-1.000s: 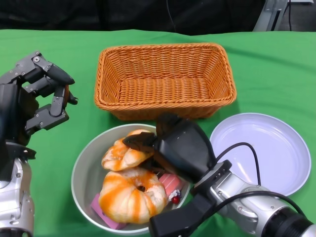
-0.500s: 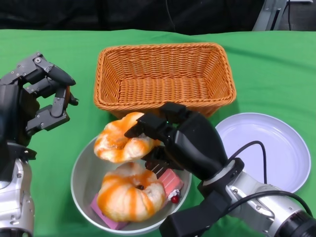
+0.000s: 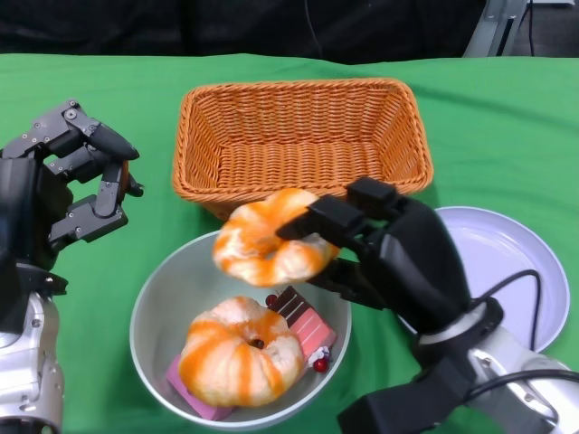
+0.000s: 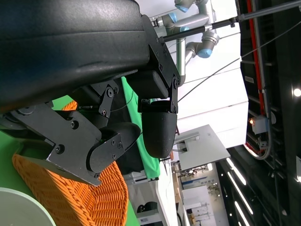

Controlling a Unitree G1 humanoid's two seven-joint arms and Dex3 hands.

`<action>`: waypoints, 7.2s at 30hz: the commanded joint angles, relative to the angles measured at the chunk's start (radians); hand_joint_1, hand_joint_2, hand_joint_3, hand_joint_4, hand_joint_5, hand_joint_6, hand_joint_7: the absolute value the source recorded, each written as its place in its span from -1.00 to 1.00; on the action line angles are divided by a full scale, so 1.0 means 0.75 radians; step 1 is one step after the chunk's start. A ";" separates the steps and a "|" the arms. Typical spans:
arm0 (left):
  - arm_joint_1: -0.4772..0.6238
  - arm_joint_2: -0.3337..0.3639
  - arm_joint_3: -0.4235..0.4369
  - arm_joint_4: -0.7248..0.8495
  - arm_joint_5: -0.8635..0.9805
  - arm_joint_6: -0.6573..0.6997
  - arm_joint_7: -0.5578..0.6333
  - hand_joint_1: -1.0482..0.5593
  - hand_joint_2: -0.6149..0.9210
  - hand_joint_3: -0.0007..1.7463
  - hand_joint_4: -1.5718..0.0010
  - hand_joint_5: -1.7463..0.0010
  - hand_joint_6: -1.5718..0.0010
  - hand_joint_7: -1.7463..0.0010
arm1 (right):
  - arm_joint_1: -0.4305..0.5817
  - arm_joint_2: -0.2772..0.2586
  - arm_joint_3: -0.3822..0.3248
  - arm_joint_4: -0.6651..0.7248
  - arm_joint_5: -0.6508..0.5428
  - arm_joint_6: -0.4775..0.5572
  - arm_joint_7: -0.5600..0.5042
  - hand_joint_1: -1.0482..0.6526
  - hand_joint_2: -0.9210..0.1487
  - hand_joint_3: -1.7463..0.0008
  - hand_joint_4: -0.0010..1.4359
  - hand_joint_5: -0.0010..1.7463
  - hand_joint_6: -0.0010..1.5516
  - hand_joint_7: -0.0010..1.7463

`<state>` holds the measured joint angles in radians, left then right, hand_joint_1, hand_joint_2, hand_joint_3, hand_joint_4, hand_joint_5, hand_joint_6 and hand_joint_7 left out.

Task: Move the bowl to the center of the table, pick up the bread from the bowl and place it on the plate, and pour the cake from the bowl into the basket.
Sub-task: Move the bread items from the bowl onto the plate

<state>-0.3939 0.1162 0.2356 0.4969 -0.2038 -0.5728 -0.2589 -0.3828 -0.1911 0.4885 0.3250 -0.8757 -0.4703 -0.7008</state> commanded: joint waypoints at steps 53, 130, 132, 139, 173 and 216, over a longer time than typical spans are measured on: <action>0.000 0.072 0.019 -0.005 -0.038 -0.017 -0.053 0.28 0.53 0.32 -0.03 -0.80 -0.02 -0.52 | 0.203 -0.200 -0.268 0.521 0.044 0.117 -0.303 0.03 -0.96 0.99 0.07 0.55 0.23 -0.38; -0.008 0.070 0.019 0.021 -0.022 -0.020 -0.038 0.28 0.57 0.25 -0.05 -0.78 -0.03 -0.54 | 0.672 -0.176 -0.254 -0.569 -0.107 0.794 0.525 -0.33 -0.98 1.00 -0.31 -0.86 -0.94 -1.00; -0.007 0.066 0.020 0.015 -0.040 -0.003 -0.049 0.28 0.57 0.25 -0.05 -0.78 -0.03 -0.54 | 0.670 -0.179 -0.256 -0.558 -0.106 0.778 0.511 -0.32 -0.99 1.00 -0.22 -0.87 -0.96 -1.00; -0.003 0.073 0.014 0.014 -0.020 -0.013 -0.038 0.28 0.58 0.24 -0.04 -0.79 -0.02 -0.54 | 0.667 -0.177 -0.254 -0.550 -0.116 0.782 0.514 -0.32 -1.00 0.99 -0.16 -0.97 -0.97 -1.00; 0.016 0.067 0.006 -0.008 0.013 -0.002 -0.012 0.28 0.55 0.27 -0.04 -0.78 -0.02 -0.54 | 0.511 -0.224 -0.214 -0.356 -0.189 0.794 0.525 -0.39 -1.00 0.97 -0.92 -0.97 -0.68 -0.98; 0.025 0.043 -0.037 -0.018 0.027 -0.009 0.007 0.27 0.58 0.22 -0.04 -0.77 -0.03 -0.52 | 0.401 -0.172 -0.234 -1.067 0.446 0.485 1.122 -0.57 -1.00 0.96 -0.29 -0.87 -0.44 -0.99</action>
<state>-0.3833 0.1421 0.2038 0.4911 -0.1892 -0.5738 -0.2693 -0.0615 -0.3191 0.3225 -0.4369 -0.5645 -0.1307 0.1008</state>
